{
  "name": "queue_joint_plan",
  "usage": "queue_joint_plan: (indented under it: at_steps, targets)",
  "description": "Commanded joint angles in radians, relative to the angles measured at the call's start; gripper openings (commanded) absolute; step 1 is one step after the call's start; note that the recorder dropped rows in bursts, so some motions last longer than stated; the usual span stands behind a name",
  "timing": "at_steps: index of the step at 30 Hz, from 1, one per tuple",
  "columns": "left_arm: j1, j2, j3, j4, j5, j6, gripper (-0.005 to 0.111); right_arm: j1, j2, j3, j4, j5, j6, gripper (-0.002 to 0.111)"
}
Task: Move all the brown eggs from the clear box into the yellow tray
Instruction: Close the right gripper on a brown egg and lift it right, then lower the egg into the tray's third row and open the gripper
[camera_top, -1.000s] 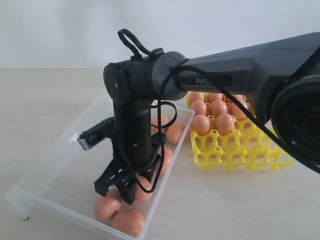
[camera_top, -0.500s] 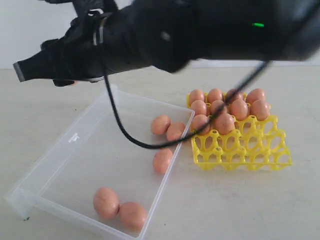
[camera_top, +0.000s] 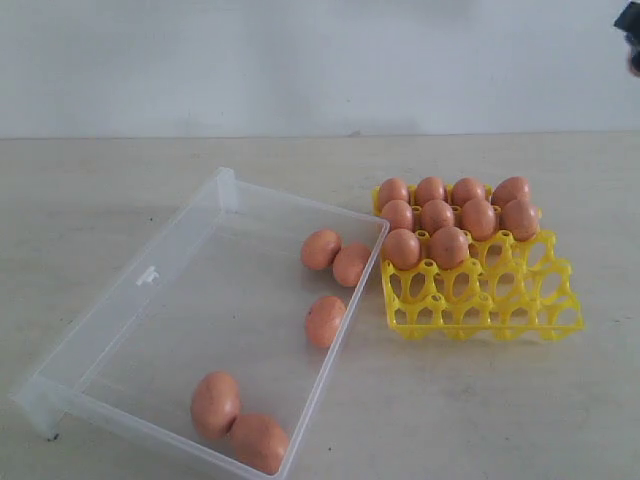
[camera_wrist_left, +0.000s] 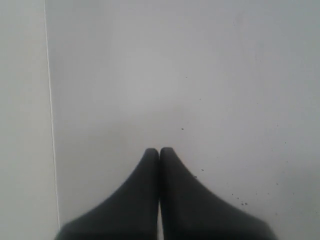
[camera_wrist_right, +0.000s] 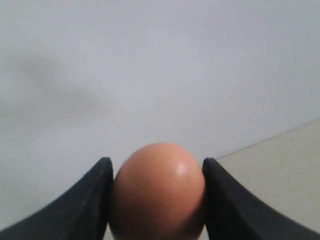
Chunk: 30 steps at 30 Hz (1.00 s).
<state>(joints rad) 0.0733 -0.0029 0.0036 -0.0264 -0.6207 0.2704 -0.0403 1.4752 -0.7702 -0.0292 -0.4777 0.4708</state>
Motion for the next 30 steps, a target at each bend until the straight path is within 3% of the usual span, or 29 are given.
queue_joint_plan:
  at_steps: [1, 4, 8, 11, 14, 19, 23, 30]
  targets:
    - [-0.001, 0.003, -0.004, -0.003, -0.034, 0.0, -0.004, -0.053, 0.069, -0.024, -0.99, -0.319, 0.631, 0.0]
    - [-0.001, 0.003, -0.004, -0.003, -0.066, -0.001, -0.004, -0.06, 0.138, -0.033, -1.262, -0.56, 0.716, 0.0]
    - [-0.001, 0.003, -0.004, -0.003, -0.125, -0.001, -0.004, -0.06, 0.199, -0.033, -1.396, -0.626, 0.754, 0.0]
    - [-0.001, 0.003, -0.004, -0.003, -0.095, -0.001, -0.004, -0.062, 0.254, -0.036, -1.4, -0.619, 0.766, 0.0]
    - [-0.001, 0.003, -0.004, -0.003, 0.066, -0.004, -0.004, -0.128, 0.396, -0.114, -1.537, -0.743, 0.871, 0.0]
    - [-0.001, 0.003, -0.004, -0.003, 0.415, -0.004, -0.004, -0.17, 0.421, -0.119, -1.572, -0.643, 0.88, 0.0]
    - [-0.001, 0.003, -0.004, -0.003, 0.509, -0.008, -0.004, -0.157, 0.422, -0.119, -1.553, -0.461, 0.798, 0.0]
    - [-0.001, 0.003, -0.004, -0.003, 0.676, -0.043, -0.004, -0.157, 0.462, -0.119, -1.42, -0.441, 0.663, 0.0]
